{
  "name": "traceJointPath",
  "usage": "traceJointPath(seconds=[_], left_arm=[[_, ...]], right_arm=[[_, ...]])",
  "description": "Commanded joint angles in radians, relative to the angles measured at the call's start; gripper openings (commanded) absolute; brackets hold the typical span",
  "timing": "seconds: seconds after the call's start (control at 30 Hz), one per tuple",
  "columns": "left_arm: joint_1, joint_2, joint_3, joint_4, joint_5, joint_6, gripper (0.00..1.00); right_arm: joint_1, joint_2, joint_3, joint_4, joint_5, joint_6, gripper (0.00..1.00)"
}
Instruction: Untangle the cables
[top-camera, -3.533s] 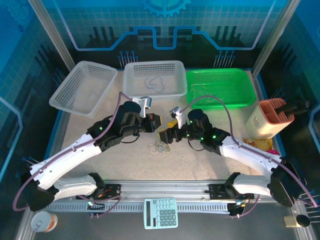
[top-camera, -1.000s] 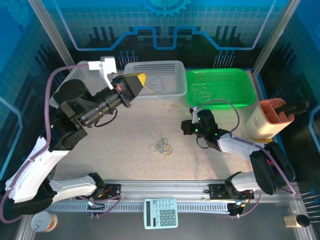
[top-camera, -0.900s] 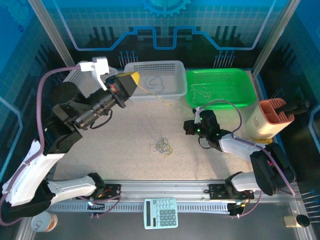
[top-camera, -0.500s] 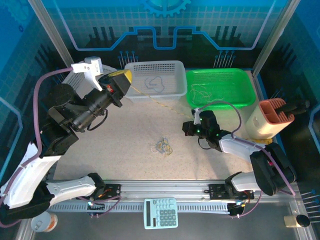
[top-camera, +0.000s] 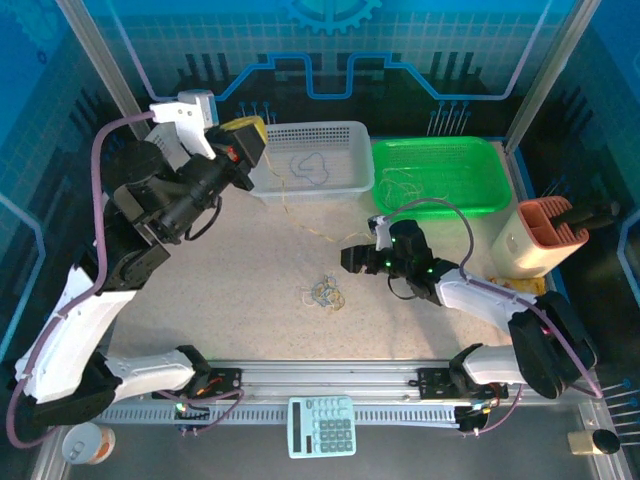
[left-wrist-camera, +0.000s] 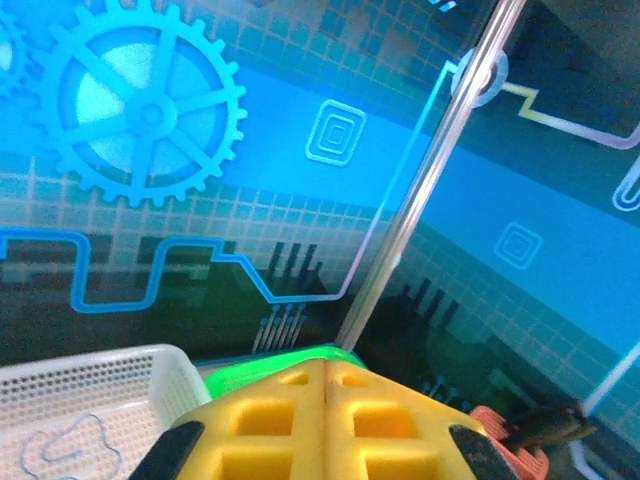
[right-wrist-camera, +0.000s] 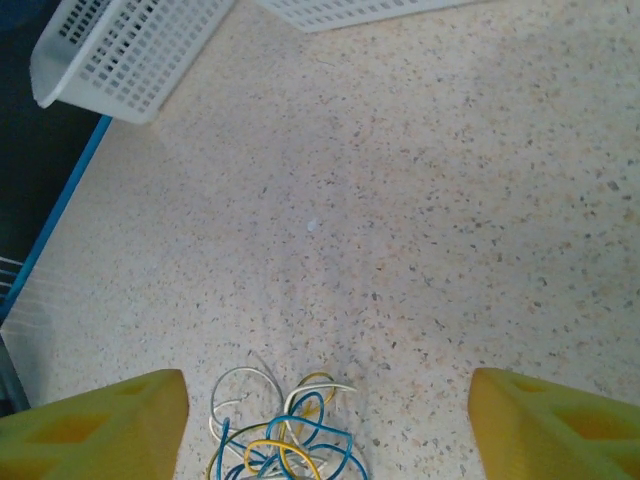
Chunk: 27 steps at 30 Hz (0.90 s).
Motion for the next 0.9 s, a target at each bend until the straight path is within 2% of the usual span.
traceJointPath(seconds=[0.0, 0.17, 0.4, 0.87], left_arm=[[0.037, 0.013, 0.079, 0.007, -0.045, 0.080, 0.00], [0.118, 0.080, 0.191, -0.051, -0.071, 0.114, 0.00], [0.278, 0.161, 0.300, -0.101, -0.067, 0.114, 0.00], [0.630, 0.234, 0.321, -0.036, -0.081, 0.108, 0.00]], right_arm=[[0.013, -0.046, 0.025, -0.054, 0.010, -0.028, 0.79], [0.014, -0.076, 0.025, -0.109, 0.038, -0.052, 0.81], [0.014, -0.083, -0.001, -0.116, 0.062, -0.062, 0.83], [0.005, -0.123, 0.052, -0.203, 0.044, -0.106, 0.85]])
